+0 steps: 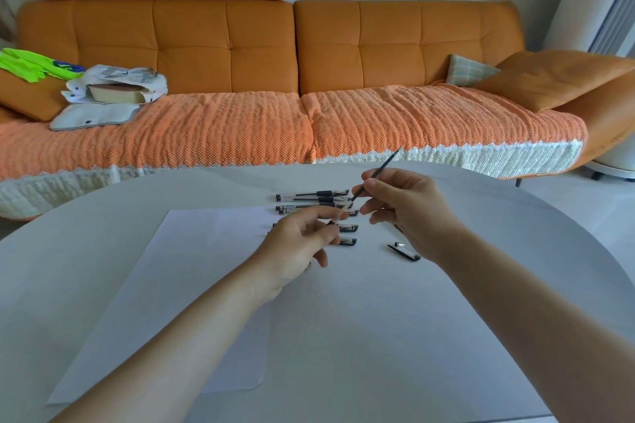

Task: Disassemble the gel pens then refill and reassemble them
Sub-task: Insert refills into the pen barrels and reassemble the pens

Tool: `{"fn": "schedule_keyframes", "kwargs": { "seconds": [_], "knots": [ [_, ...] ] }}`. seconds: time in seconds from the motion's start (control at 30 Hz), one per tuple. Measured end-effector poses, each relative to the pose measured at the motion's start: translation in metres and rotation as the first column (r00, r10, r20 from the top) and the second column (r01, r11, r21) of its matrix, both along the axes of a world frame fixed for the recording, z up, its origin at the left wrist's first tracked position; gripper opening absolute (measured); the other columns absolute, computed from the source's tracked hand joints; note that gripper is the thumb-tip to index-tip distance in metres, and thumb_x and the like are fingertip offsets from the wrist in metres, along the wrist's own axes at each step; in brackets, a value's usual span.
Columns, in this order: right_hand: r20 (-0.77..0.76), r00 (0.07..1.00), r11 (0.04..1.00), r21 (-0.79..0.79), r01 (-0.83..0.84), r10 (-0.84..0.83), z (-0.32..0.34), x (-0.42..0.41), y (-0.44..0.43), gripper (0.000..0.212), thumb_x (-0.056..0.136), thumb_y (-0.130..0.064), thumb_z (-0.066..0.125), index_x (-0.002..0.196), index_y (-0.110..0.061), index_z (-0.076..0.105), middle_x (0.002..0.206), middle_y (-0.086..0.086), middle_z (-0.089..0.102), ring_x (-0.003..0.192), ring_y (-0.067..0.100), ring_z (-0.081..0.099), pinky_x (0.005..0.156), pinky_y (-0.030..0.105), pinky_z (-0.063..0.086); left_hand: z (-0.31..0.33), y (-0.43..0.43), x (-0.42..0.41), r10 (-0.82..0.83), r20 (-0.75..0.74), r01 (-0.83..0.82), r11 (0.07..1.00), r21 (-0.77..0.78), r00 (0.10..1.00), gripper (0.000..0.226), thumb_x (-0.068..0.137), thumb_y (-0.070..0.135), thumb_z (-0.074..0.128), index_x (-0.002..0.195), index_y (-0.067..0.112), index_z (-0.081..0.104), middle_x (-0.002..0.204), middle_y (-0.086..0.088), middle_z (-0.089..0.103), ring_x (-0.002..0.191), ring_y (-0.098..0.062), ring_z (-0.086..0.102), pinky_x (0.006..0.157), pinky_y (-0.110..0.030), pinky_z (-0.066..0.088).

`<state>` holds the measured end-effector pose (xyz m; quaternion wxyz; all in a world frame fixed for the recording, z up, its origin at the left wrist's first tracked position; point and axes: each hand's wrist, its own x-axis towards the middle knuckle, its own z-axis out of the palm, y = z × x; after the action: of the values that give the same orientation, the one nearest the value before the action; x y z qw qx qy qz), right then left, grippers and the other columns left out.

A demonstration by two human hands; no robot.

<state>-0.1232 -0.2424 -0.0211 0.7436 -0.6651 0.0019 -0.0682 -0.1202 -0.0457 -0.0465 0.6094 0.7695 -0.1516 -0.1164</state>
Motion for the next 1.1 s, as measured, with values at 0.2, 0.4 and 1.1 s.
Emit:
{"fn": "schedule_keyframes", "kwargs": {
  "seconds": [0.2,0.4,1.1],
  "knots": [
    [-0.008,0.999,0.993,-0.111,-0.036,0.036,0.001,0.000,-0.009,0.007,0.092,-0.007,0.065,0.097,-0.005,0.069,0.092,0.018,0.074,0.068,0.026,0.067,0.054,0.029,0.050,0.001,-0.007,-0.004,0.006,-0.048,-0.008,0.999,-0.045,0.999,0.016,0.097,0.020,0.057,0.104,0.025,0.071,0.085,0.006,0.072,0.052,-0.012,0.048,0.047,-0.014,0.036],
    [-0.005,0.998,0.996,-0.072,-0.060,0.060,0.002,-0.001,-0.010,0.006,0.092,-0.006,0.065,0.096,-0.006,0.069,0.094,0.019,0.074,0.068,0.025,0.066,0.054,0.029,0.048,0.002,-0.013,-0.007,0.036,-0.150,-0.058,0.988,-0.145,0.988,0.017,0.094,0.031,0.061,0.092,0.025,0.077,0.077,0.008,0.071,0.052,-0.013,0.046,0.047,-0.020,0.028],
    [-0.225,0.968,0.173,-0.963,-0.205,-0.109,-0.012,0.005,-0.036,0.023,0.093,-0.012,0.060,0.104,-0.024,0.077,0.103,-0.006,0.072,0.092,0.013,0.065,0.081,0.026,0.054,0.005,-0.008,-0.002,0.065,-0.160,-0.099,0.971,-0.217,0.985,0.031,0.096,0.043,0.051,0.082,0.017,0.062,0.066,0.004,0.050,0.049,-0.013,0.040,0.043,-0.020,0.028]
  ]
}}
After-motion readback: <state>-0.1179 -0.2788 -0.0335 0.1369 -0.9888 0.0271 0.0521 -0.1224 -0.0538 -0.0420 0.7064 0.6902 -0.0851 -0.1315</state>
